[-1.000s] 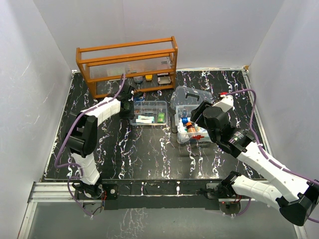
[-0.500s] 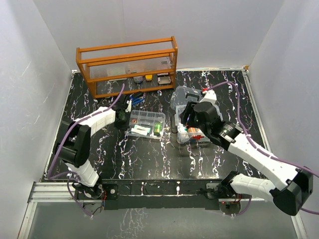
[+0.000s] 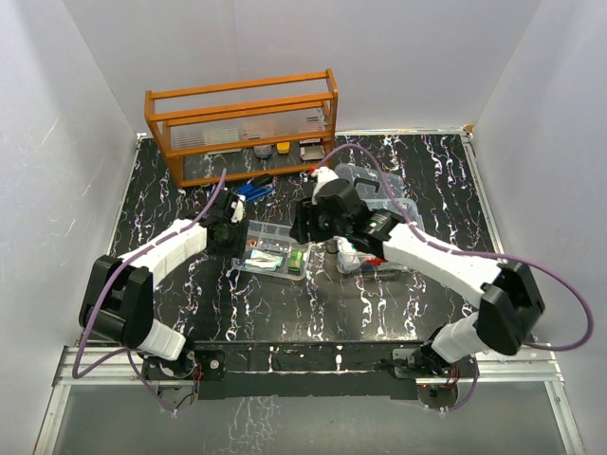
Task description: Organize the medicine kit
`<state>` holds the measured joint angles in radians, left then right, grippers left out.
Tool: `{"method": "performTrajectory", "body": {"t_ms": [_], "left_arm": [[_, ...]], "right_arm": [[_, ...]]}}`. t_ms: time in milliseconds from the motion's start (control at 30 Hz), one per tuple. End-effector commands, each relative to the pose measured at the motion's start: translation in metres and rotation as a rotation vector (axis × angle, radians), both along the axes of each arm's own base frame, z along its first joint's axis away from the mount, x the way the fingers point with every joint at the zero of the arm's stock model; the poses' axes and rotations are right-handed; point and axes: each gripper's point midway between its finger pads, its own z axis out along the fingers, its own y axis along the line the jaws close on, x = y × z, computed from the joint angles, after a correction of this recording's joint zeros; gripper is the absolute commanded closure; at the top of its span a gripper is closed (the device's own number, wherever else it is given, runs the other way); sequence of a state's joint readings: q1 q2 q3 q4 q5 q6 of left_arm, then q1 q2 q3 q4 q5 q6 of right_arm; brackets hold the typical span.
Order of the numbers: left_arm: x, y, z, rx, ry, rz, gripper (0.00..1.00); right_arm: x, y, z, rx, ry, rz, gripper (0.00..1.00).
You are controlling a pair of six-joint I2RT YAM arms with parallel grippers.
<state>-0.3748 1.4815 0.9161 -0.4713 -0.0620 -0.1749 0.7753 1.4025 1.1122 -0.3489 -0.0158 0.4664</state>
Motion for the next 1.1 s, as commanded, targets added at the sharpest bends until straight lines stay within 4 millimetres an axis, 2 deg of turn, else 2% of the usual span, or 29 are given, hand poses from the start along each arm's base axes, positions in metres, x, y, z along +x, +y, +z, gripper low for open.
{"method": "performTrajectory", "body": {"t_ms": [0, 67, 133, 267, 367, 567, 800, 1067], "left_arm": [[0.007, 0.001, 0.02, -0.038, -0.073, 0.089, 0.51], [0.013, 0.005, 0.031, -0.042, -0.127, 0.141, 0.51], [0.019, 0.011, 0.051, -0.069, -0.213, 0.223, 0.51], [0.026, 0.042, 0.082, -0.08, -0.35, 0.417, 0.49], [0.026, 0.059, 0.095, -0.117, -0.414, 0.504, 0.48], [0.026, 0.071, 0.097, -0.105, -0.443, 0.543, 0.47], [0.025, 0.073, 0.091, -0.108, -0.438, 0.562, 0.47], [0.026, 0.072, 0.086, -0.109, -0.424, 0.555, 0.47]], "right_arm": [[0.013, 0.049, 0.024, 0.044, -0.103, 0.154, 0.51], [0.018, 0.06, 0.01, 0.006, -0.096, 0.196, 0.51], [0.022, 0.07, -0.007, -0.034, -0.089, 0.246, 0.51], [0.026, 0.091, -0.044, -0.141, -0.079, 0.347, 0.51], [0.034, 0.096, -0.068, -0.223, -0.084, 0.37, 0.51], [0.051, 0.096, -0.093, -0.337, -0.121, 0.393, 0.51], [0.045, 0.097, -0.123, -0.416, -0.088, 0.532, 0.52], [0.047, 0.093, -0.138, -0.476, -0.078, 0.563, 0.57]]}}
